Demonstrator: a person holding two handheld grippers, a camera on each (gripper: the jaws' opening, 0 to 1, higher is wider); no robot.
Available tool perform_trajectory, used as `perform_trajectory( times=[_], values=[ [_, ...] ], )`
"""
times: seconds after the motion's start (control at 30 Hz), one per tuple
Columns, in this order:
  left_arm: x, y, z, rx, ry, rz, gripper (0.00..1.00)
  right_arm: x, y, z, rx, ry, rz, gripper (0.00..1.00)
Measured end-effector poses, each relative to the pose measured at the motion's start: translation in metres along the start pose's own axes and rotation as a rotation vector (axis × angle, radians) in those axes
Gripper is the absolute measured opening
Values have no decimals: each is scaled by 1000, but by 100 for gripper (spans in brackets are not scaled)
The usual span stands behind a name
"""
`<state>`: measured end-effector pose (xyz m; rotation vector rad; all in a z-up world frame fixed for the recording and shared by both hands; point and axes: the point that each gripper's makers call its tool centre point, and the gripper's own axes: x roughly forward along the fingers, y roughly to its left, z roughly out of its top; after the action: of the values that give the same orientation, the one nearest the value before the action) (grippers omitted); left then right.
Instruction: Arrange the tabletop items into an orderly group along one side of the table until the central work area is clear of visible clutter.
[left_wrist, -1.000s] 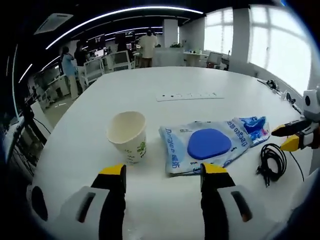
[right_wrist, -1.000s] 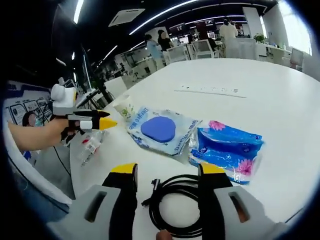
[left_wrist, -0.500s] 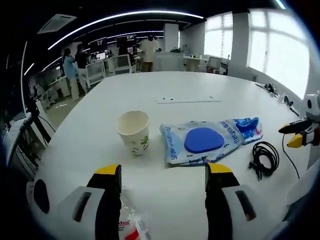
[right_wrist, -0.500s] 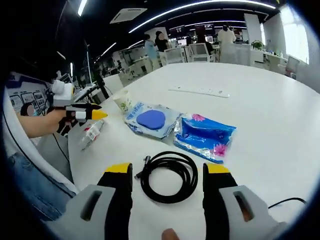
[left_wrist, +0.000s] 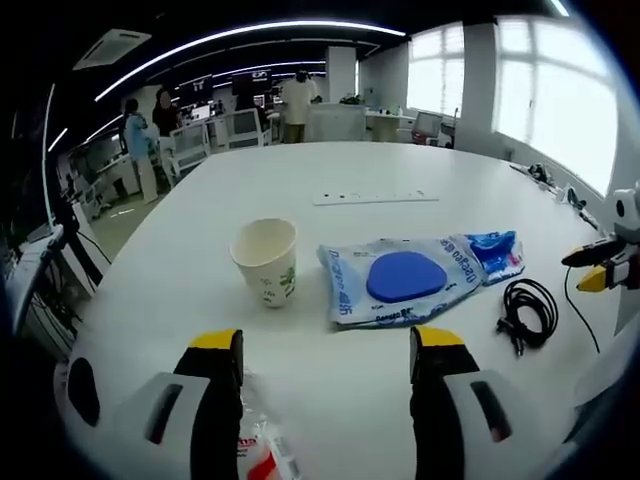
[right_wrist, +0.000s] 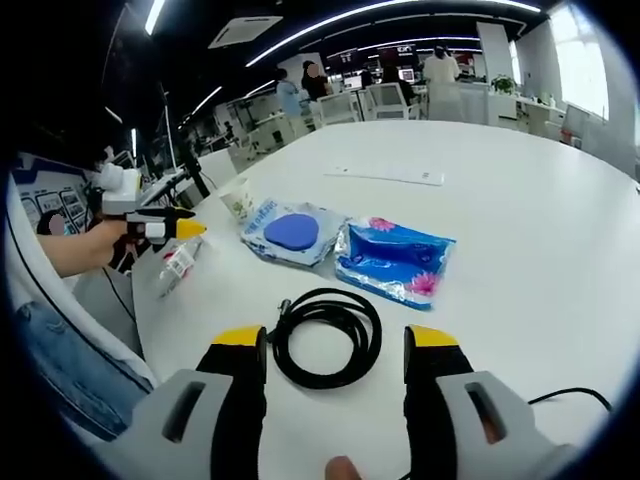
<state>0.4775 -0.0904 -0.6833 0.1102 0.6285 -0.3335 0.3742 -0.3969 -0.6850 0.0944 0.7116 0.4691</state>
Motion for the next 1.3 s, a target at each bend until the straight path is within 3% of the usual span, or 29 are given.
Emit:
perform_trajectory(
  times=[0.3, 0.4, 0.57, 0.73, 1.0, 1.1, 1.13, 1.3],
  values=[
    [6, 9, 19, 73, -6, -22, 64, -4, -1, -6, 24, 10, -3, 52],
    [10, 14, 25, 141, 27, -31, 60, -6, -3, -10, 47, 17, -3, 51],
    [17, 16, 46, 148, 16, -75, 54, -10, -7, -13, 68, 21, -15, 51],
    [31, 16, 56, 184, 33, -125, 51, -13, -10, -16, 83, 17, -20, 50],
    [44, 18, 58, 226, 89, -162, 40, -17, -18, -12, 110, 4, -45, 50],
    [46, 12, 47, 248, 151, -206, 33, -15, -15, -13, 123, 5, -32, 49],
    [48, 13, 43, 248, 182, -198, 32, -13, -12, -15, 121, 12, -27, 49],
    [54, 18, 39, 276, 208, -178, 27, -11, -6, -17, 112, 22, -10, 49]
  ],
)
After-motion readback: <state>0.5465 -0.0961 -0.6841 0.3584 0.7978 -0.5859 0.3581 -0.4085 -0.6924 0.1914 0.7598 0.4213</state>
